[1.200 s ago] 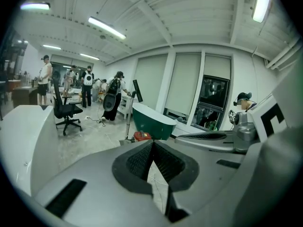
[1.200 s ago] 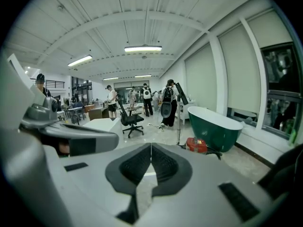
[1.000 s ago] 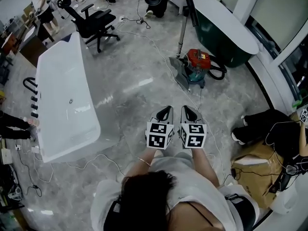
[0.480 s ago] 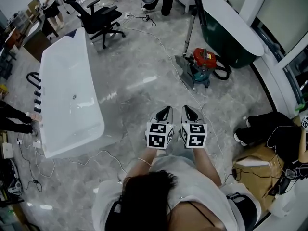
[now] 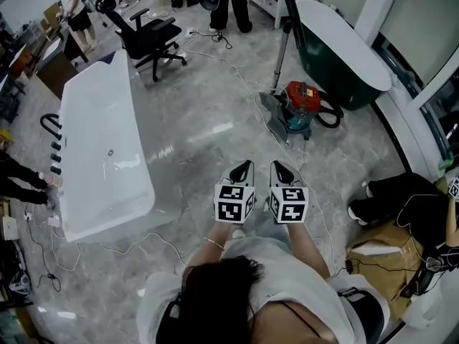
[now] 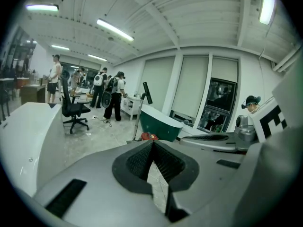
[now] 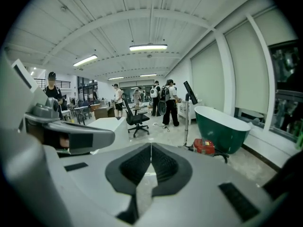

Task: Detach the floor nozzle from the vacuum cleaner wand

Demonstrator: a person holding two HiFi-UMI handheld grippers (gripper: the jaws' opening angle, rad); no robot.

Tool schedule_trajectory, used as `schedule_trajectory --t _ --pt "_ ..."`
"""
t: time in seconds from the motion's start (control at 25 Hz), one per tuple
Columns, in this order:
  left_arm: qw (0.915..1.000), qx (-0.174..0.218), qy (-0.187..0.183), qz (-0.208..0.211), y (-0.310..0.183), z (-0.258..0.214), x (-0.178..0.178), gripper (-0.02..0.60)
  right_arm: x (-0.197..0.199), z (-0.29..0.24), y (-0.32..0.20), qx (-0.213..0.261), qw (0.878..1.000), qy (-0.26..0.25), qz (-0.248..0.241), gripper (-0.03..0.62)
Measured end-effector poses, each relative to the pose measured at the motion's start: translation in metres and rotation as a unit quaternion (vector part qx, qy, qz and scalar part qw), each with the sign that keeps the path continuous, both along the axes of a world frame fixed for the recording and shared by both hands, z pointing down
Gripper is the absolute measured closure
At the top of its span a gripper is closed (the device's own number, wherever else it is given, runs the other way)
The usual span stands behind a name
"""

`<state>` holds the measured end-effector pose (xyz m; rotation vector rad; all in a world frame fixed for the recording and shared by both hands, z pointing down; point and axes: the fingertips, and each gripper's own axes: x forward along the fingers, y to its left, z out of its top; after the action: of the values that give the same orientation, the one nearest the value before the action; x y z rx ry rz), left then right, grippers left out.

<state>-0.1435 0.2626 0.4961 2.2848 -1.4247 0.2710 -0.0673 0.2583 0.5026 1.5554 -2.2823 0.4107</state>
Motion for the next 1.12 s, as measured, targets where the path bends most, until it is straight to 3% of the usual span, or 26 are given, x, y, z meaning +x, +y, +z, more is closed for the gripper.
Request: schedule_trajectory --t 0.4,1.12 --pt "1.0 -0.003 -0.007 -0.003 -0.014 0.003 0.007 0.577 0.005 0.003 -0.021 -0.002 1.0 -0.012 -0.004 0.579" --pt "0.9999 -0.015 -0.005 0.005 -0.081 0.009 0.048 0.577 0.045 0.007 -0.091 -0.014 1.0 -0.019 0.0 0.579"
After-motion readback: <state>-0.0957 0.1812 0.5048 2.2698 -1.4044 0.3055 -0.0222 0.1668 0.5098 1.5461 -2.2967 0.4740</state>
